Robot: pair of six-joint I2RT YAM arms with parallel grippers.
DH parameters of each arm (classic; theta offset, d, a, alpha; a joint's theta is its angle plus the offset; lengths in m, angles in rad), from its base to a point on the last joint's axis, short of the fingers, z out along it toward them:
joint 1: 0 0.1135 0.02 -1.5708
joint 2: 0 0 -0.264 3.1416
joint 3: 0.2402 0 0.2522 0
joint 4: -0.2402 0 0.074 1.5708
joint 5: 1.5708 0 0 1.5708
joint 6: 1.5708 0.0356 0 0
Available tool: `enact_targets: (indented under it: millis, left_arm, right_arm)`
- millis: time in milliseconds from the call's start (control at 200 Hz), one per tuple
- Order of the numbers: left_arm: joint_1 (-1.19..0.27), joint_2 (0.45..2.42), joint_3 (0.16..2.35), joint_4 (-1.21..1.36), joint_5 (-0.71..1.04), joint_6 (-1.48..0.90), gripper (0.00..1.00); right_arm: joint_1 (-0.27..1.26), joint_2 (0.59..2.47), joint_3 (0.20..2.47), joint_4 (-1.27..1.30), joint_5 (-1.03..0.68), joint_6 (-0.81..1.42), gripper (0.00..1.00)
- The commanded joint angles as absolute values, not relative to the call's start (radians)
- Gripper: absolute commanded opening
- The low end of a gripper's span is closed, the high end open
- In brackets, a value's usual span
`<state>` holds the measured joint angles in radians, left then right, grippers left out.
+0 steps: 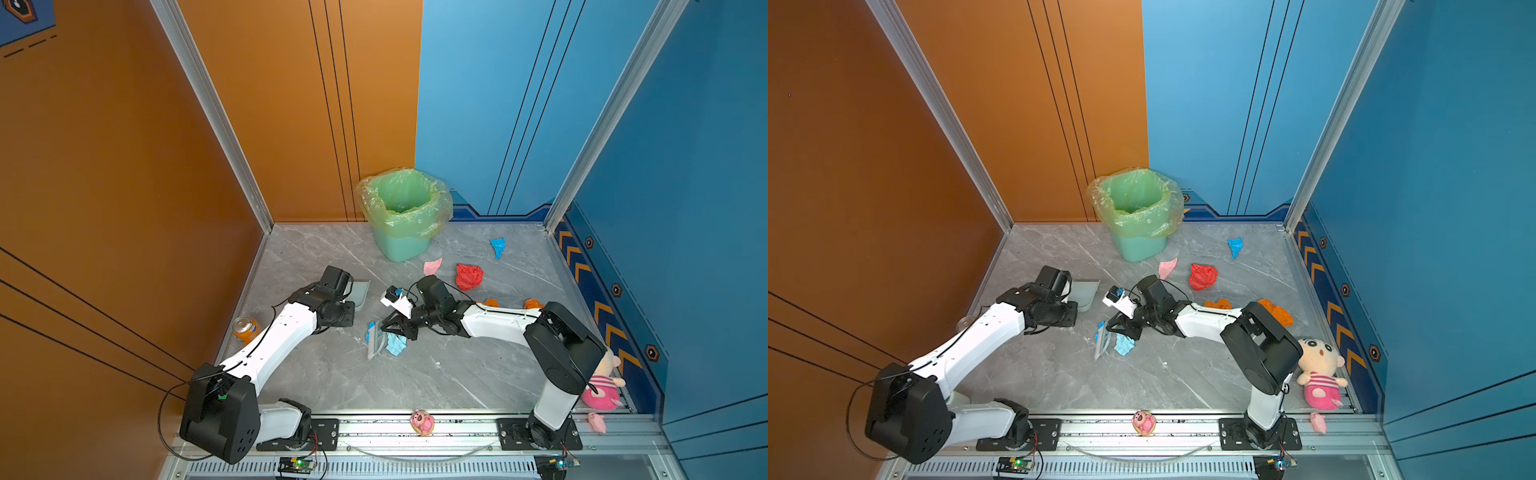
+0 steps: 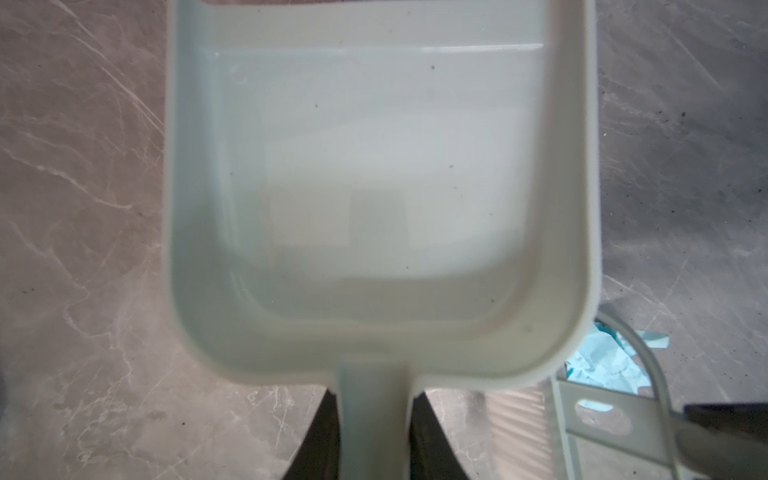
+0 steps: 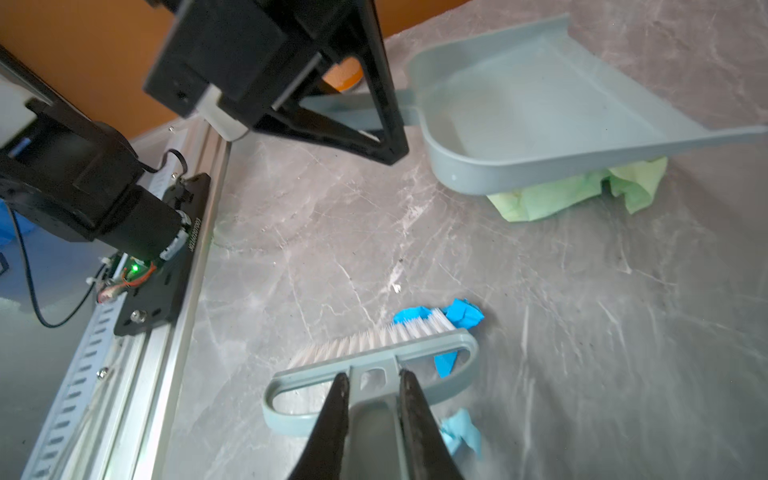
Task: Sweep away the paper scraps from the table
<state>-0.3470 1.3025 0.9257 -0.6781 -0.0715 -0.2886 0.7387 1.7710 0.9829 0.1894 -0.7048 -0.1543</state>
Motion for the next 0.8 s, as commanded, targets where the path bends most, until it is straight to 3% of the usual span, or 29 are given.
enact_targets:
  millis: [0, 400, 646, 796]
  left_arm:
    - [-0.347, 1.295, 0.926, -0.692, -0.072, -0.28, 0.0]
    - [-0.421, 1.364, 0.974, -0.673, -0.06, -0.224, 0.0]
    - [-0.467, 1.418, 1.002, -0.652, -0.065, -0.216, 0.0]
    - [-0.468, 1.445, 1.014, -0.65, -0.069, -0.211, 0.0]
  right_arm:
    - [0.665, 1.696, 1.0, 0.024, -0.694, -0.253, 0.0]
    - [0.502, 1.501, 0.972, -0.058, -0.565, -0.321, 0.0]
    - [0.528, 1.431, 1.057, -0.281, -0.689, -0.248, 0.0]
    - [0.648, 1.387, 0.978, -0.279, -0.669, -0.322, 0.0]
